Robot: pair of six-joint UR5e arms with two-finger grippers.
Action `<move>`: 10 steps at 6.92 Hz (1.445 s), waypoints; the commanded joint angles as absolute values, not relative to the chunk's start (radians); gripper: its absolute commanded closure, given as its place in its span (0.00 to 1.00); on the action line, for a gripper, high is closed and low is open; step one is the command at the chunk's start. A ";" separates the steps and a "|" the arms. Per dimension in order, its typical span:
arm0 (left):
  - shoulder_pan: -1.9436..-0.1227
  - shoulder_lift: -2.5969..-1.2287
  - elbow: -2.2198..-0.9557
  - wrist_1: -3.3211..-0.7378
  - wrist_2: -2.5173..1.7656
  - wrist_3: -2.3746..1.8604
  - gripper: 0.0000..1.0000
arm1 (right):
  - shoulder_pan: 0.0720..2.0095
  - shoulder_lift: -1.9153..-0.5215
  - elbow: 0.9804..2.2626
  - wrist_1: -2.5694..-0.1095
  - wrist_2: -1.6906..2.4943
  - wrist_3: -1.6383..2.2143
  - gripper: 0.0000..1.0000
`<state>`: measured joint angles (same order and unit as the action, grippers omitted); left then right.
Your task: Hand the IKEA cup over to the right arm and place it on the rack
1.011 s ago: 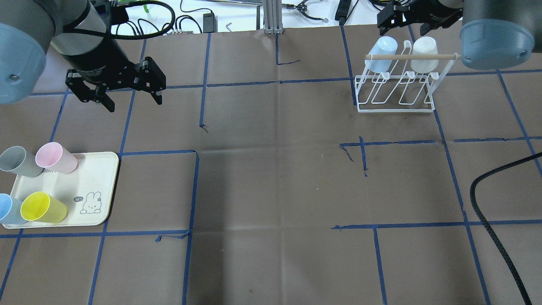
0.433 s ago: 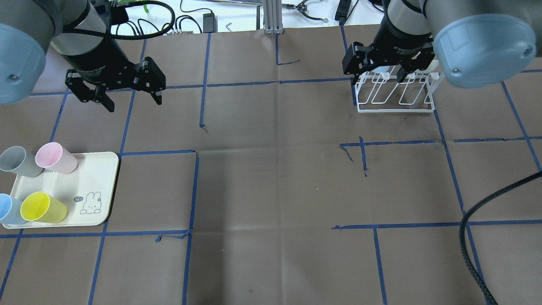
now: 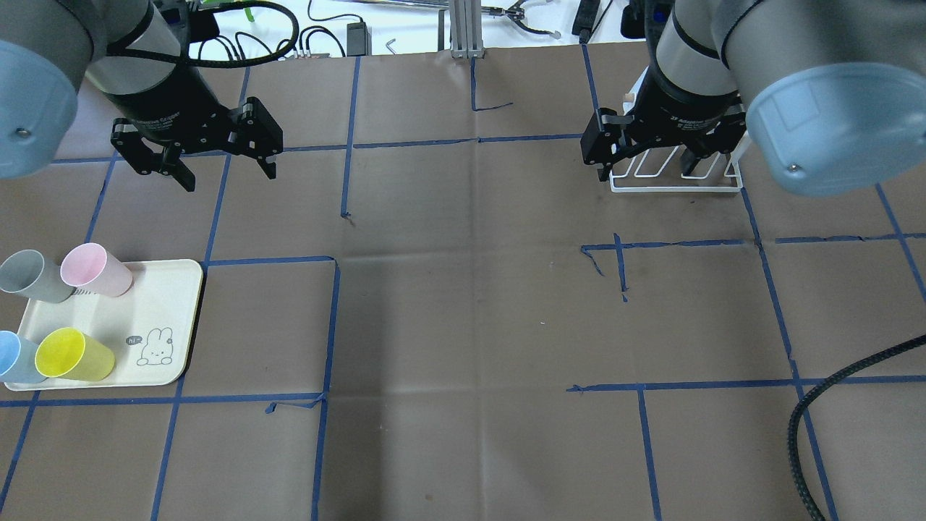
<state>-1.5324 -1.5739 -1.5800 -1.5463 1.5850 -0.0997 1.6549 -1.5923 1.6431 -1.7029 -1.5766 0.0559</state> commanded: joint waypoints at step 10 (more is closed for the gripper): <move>-1.532 -1.571 -1.580 -1.546 1.585 -0.100 0.00 | 1.626 -1.645 1.646 -1.618 -1.569 -0.043 0.00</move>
